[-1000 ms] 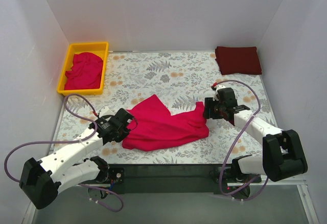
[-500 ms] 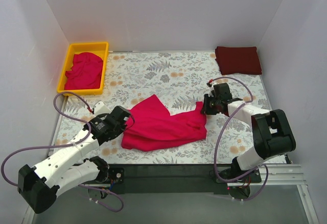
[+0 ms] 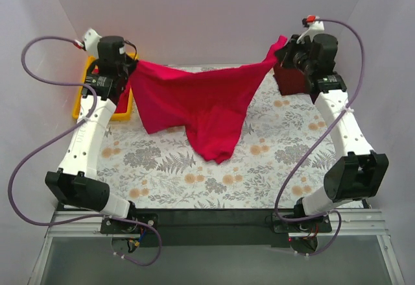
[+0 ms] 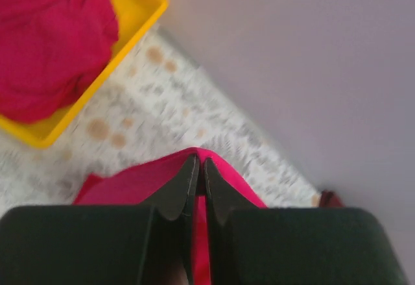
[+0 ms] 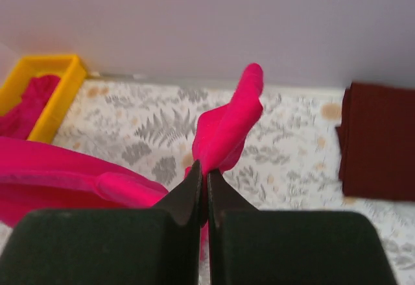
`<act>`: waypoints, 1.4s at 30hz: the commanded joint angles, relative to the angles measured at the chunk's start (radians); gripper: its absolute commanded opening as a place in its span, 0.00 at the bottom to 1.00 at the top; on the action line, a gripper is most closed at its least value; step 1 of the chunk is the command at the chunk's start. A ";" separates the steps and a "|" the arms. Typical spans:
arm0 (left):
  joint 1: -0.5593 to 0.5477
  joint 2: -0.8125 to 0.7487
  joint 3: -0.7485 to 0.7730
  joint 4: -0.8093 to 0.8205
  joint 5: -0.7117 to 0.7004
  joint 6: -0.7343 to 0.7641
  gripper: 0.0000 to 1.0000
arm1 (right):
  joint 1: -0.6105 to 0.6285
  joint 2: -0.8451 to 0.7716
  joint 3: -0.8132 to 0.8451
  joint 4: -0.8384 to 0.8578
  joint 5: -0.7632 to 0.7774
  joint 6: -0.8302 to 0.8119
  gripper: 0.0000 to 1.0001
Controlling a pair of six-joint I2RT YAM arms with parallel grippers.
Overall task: Fold and stack the t-shirts
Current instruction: Flatten the tshirt out
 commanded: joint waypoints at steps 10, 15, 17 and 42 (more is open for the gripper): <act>0.044 -0.564 -0.495 0.003 0.195 0.028 0.00 | -0.030 -0.723 -0.702 0.086 0.002 0.061 0.10; 0.044 -0.800 -0.824 -0.087 0.241 -0.099 0.00 | -0.030 -1.049 -1.017 -0.080 -0.010 0.185 0.51; 0.044 -0.847 -0.898 -0.104 0.243 -0.106 0.00 | -0.029 -1.122 -1.039 -0.127 -0.015 0.193 0.56; 0.044 -0.749 -0.961 0.026 0.125 -0.057 0.00 | 0.189 -0.010 -0.551 0.103 0.046 0.047 0.36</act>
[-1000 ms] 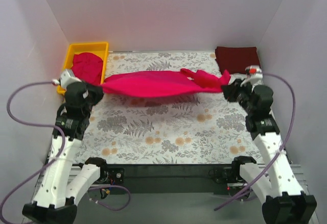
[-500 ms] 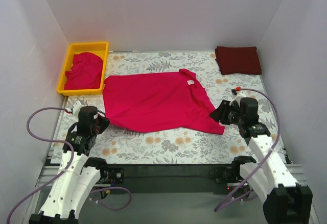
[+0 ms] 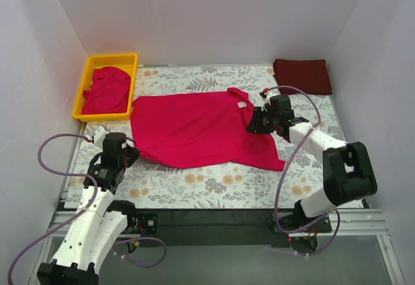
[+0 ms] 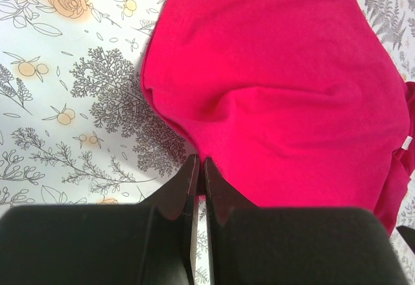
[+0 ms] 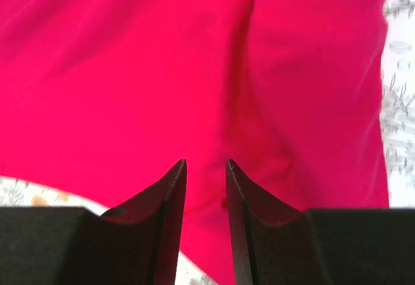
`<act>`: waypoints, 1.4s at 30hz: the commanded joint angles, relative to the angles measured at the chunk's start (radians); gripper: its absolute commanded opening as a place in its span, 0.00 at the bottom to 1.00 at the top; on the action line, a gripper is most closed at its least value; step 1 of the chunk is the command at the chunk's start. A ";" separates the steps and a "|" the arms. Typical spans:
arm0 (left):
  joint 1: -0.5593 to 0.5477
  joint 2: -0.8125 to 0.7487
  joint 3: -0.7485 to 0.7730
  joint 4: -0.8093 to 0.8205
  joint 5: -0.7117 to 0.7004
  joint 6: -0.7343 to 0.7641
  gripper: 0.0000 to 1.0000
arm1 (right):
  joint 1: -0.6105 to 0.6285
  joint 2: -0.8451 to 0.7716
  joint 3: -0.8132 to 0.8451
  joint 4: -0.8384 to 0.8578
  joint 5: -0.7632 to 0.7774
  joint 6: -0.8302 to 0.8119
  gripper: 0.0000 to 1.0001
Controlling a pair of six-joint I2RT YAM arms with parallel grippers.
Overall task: Fold and stack the t-shirts
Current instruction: Flatten the tshirt out
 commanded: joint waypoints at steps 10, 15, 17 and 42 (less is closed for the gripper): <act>0.012 0.222 0.006 0.150 -0.058 0.022 0.00 | -0.081 0.339 0.225 0.084 0.151 -0.020 0.36; 0.041 0.385 0.102 0.243 -0.024 0.046 0.00 | -0.168 0.424 0.304 0.083 0.176 0.003 0.38; 0.063 0.472 0.136 0.273 0.002 0.056 0.00 | -0.199 0.468 0.358 0.083 0.173 0.016 0.39; 0.091 0.249 0.018 0.197 0.020 0.132 0.00 | -0.106 0.059 0.011 -0.009 -0.252 -0.342 0.59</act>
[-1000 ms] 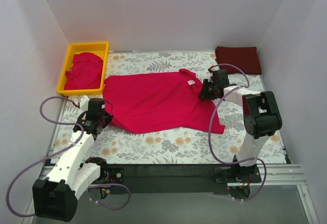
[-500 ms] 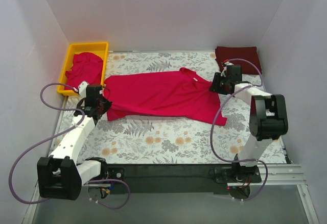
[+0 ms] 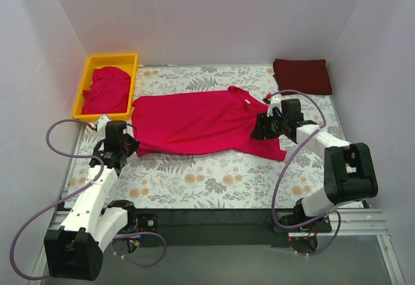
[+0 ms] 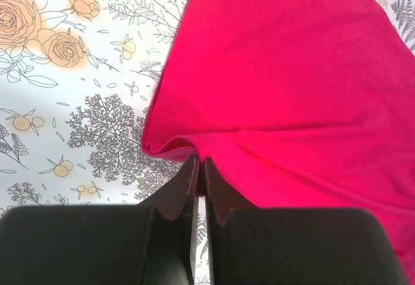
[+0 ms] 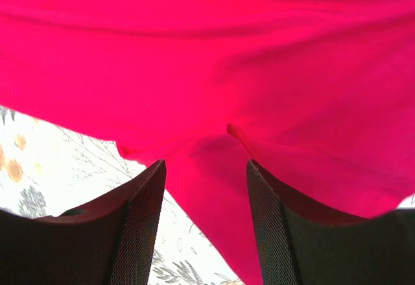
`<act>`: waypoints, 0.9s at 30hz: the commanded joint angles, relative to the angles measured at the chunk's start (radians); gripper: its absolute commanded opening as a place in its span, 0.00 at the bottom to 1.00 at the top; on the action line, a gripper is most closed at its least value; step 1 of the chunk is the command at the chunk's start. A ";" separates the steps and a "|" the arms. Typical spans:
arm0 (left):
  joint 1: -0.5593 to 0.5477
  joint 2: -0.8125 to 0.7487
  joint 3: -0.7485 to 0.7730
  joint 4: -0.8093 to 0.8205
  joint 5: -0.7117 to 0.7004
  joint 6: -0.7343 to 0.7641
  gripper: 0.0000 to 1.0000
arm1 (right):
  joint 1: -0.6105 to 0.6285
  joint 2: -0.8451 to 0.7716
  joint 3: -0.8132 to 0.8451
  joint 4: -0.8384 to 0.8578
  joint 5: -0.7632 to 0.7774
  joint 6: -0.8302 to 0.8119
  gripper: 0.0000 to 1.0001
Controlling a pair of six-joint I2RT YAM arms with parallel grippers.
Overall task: Fold and stack the t-shirts
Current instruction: Flatten the tshirt out
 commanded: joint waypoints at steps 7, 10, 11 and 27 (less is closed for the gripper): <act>0.005 0.013 0.005 -0.005 -0.017 0.025 0.00 | 0.008 0.159 0.134 0.008 -0.113 -0.171 0.59; 0.005 0.012 0.005 -0.005 -0.021 0.027 0.00 | 0.007 0.202 0.155 0.005 -0.122 -0.196 0.59; 0.005 0.012 0.005 -0.005 -0.021 0.028 0.00 | 0.008 0.219 0.161 0.005 -0.139 -0.205 0.59; 0.005 0.024 0.007 0.000 -0.002 0.034 0.00 | 0.008 0.170 0.091 -0.024 -0.250 -0.191 0.17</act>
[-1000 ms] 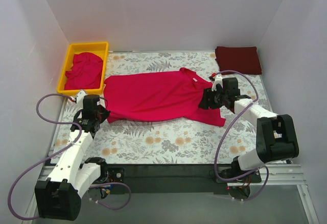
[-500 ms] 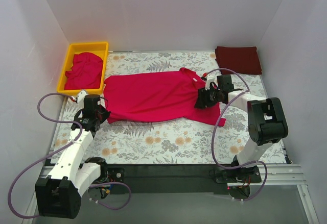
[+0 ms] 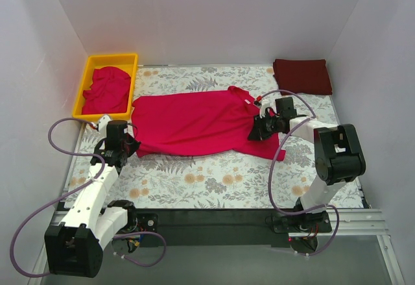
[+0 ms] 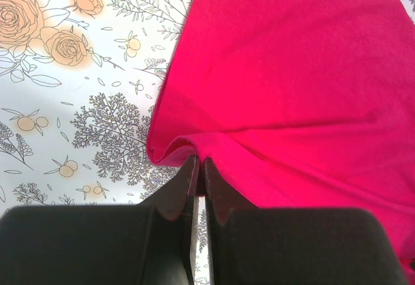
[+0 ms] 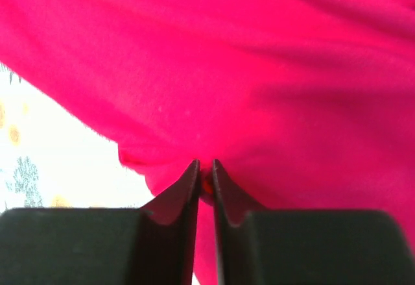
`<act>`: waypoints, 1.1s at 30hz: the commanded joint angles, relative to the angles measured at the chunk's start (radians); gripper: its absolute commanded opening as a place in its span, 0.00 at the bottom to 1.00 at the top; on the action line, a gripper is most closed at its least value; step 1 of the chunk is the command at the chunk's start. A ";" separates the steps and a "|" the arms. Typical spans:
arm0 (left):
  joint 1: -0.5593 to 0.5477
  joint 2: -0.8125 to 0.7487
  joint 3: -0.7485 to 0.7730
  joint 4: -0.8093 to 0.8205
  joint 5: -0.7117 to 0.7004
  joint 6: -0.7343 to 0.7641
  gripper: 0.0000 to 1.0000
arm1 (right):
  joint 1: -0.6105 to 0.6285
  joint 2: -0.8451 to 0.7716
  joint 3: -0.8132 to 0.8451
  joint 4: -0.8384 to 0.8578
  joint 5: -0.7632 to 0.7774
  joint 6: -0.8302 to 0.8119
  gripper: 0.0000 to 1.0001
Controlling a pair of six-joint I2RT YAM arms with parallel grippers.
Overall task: Fold and stack the t-shirts
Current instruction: Flatten the tshirt out
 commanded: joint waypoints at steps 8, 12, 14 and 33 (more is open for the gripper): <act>0.005 -0.006 0.005 0.001 0.002 0.015 0.00 | 0.057 -0.199 -0.104 -0.077 0.060 0.116 0.07; 0.005 -0.008 0.005 0.000 0.002 0.013 0.00 | 0.110 -0.282 -0.196 -0.096 0.165 0.274 0.07; 0.005 -0.009 0.005 0.000 0.002 0.013 0.00 | 0.152 -0.346 -0.250 -0.097 0.212 0.344 0.07; 0.005 -0.016 0.003 -0.002 0.003 0.015 0.00 | 0.437 -0.730 -0.347 -0.339 0.712 0.606 0.52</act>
